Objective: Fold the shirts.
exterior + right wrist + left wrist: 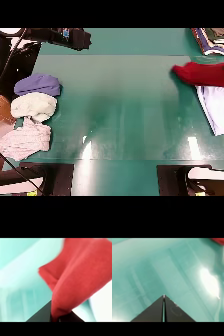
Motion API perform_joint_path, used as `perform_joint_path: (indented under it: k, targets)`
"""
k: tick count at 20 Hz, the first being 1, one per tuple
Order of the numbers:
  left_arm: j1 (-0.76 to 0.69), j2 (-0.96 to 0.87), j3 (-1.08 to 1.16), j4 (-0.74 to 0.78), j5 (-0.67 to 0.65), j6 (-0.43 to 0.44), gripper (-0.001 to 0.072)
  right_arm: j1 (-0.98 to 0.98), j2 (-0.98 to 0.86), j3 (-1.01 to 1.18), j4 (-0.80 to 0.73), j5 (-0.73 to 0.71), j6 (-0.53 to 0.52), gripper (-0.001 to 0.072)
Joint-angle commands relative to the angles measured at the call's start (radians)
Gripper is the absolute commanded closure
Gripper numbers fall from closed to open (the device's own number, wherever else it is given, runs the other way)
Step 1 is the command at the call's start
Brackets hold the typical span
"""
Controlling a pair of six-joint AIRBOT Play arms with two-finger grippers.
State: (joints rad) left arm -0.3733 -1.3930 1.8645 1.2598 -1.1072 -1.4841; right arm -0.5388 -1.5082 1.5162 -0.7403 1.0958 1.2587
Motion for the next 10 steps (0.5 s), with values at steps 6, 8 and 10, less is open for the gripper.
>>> perform_joint_path:
  k: [6, 8, 10]
  targets:
    - [-0.012, -0.001, 0.000, 0.000, 0.021, 0.000, 0.0678, -0.107, -0.114, 0.325, 0.099, 0.059, 0.001, 0.0696]
    - [-0.012, -0.001, 0.000, 0.000, 0.013, 0.000, 0.0678, -0.107, -0.115, 0.405, 0.103, 0.071, 0.001, 0.0696]
    - [-0.012, -0.001, 0.000, 0.000, 0.006, 0.000, 0.0678, -0.107, -0.115, 0.477, 0.101, 0.110, 0.001, 0.0696]
